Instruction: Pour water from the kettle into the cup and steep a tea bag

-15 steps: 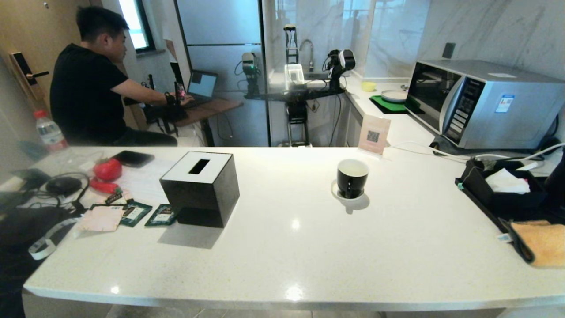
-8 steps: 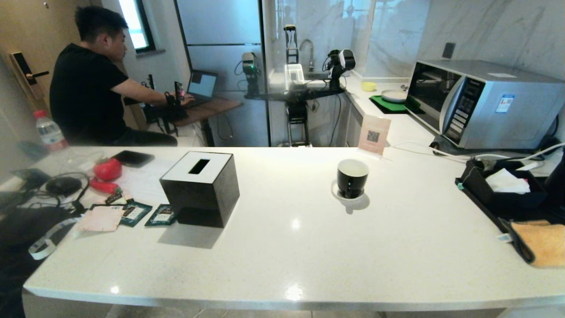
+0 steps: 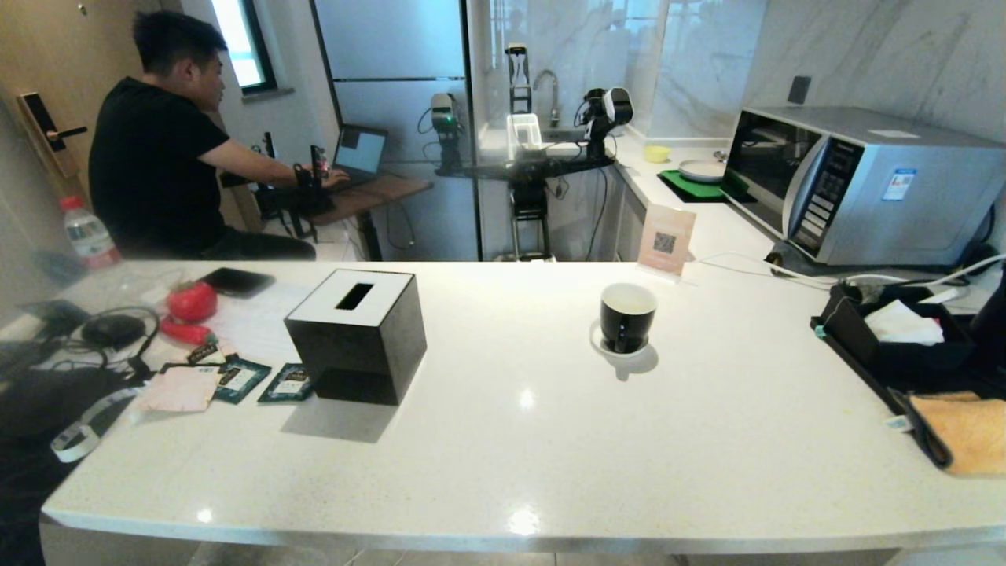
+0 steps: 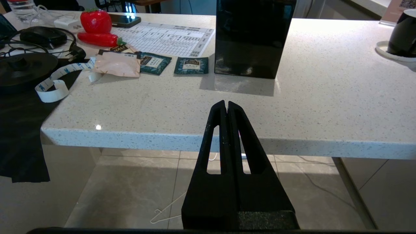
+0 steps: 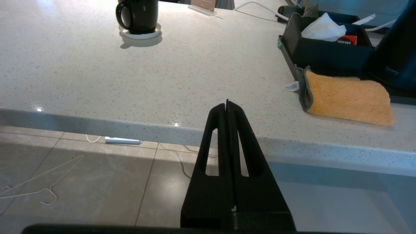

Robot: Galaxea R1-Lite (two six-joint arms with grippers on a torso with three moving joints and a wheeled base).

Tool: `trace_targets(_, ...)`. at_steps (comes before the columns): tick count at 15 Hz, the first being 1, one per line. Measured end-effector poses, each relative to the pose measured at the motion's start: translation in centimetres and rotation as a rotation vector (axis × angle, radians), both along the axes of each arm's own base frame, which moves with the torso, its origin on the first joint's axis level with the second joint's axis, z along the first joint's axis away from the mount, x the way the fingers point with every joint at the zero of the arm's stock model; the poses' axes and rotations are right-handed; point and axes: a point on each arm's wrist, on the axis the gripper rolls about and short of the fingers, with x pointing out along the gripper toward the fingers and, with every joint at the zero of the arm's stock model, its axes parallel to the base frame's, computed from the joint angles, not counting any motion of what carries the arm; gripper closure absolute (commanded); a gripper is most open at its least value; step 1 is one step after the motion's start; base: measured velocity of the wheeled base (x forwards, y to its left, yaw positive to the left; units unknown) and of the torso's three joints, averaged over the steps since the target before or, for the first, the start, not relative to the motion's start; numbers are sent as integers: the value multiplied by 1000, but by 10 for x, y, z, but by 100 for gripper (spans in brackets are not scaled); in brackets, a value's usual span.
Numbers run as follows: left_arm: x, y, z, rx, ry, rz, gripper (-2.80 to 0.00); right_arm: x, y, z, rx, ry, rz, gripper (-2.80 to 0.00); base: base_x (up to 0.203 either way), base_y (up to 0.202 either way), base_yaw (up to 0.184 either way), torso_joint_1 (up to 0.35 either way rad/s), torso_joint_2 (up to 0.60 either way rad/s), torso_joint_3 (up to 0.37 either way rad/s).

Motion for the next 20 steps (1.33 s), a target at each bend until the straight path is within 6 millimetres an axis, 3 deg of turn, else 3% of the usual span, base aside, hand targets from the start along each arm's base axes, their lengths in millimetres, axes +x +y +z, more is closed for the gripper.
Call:
trace_targets(11, 0, 0, 0, 0, 0, 0, 0, 0, -1, 1, 17, -11, -40, 0, 0, 0, 0, 0, 0, 0)
trace_targets(20, 0, 0, 0, 0, 0, 0, 0, -12, -1, 45, -9, -150, -40, 0, 0, 0, 0, 0, 0, 0)
